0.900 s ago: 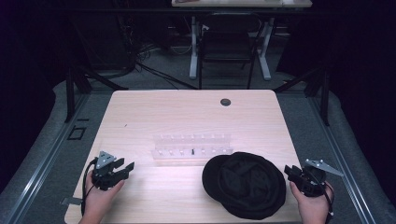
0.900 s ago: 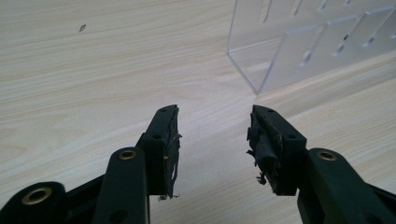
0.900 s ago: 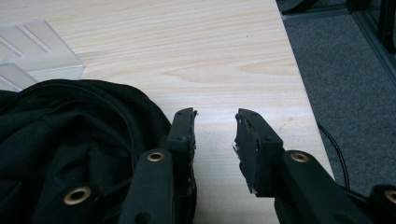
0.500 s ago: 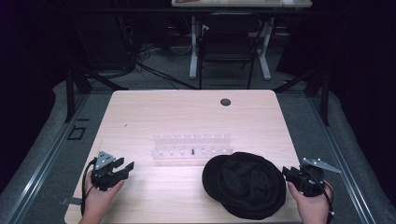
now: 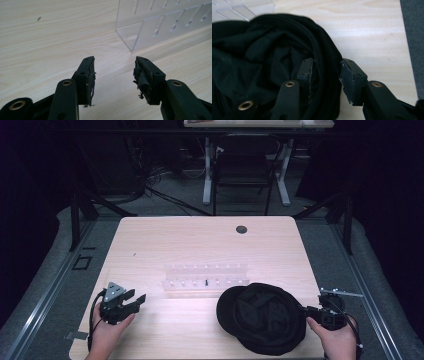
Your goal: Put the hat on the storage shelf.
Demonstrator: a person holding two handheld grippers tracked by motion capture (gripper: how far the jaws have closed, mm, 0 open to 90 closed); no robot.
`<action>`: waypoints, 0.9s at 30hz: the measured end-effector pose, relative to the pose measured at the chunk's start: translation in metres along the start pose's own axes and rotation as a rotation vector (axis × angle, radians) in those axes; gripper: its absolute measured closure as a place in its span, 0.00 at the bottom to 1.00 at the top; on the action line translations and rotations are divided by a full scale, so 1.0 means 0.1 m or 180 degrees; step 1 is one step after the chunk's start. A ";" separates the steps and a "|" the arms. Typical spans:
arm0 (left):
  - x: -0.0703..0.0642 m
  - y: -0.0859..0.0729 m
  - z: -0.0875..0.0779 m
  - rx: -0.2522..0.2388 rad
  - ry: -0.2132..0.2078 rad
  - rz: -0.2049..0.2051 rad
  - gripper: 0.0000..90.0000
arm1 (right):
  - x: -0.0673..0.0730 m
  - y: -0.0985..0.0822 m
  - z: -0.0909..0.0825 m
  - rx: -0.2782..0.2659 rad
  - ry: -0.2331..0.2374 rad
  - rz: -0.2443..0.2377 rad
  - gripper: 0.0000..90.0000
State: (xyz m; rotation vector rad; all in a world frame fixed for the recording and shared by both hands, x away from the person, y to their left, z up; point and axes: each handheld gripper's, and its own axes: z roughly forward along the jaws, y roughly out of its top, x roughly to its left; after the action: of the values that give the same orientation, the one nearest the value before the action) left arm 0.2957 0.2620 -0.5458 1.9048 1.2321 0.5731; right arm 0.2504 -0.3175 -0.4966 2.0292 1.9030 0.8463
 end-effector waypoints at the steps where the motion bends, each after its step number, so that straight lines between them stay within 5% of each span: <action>1: -0.01 0.00 0.00 -0.0013 0.0003 0.0008 0.57 | 0.00 -0.01 -0.01 0.0023 -0.0044 0.0019 0.69; 4: -0.02 0.00 0.01 -0.0003 -0.0004 0.0030 0.57 | -0.03 0.00 -0.05 0.0159 -0.0158 -0.0058 0.69; 5: -0.03 0.00 0.01 -0.0008 -0.0003 0.0030 0.57 | -0.05 -0.02 -0.03 0.0115 -0.0105 0.0073 0.70; 10: -0.04 -0.01 0.02 0.0011 -0.0012 0.0056 0.57 | -0.13 -0.03 0.00 0.0261 -0.0107 0.0110 0.77; 16: -0.04 -0.01 0.02 0.0012 -0.0007 0.0059 0.57 | -0.22 -0.05 0.10 0.0448 0.0039 0.0248 0.81; 27: -0.04 -0.01 0.03 0.0018 -0.0010 0.0061 0.57 | -0.27 0.02 0.23 0.0620 0.0196 0.0223 0.97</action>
State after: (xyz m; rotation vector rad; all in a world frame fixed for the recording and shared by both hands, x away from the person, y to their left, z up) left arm 0.2956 0.2578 -0.5478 1.9236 1.2159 0.5772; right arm 0.2652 -0.3388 -0.5204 2.2178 2.0297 0.7750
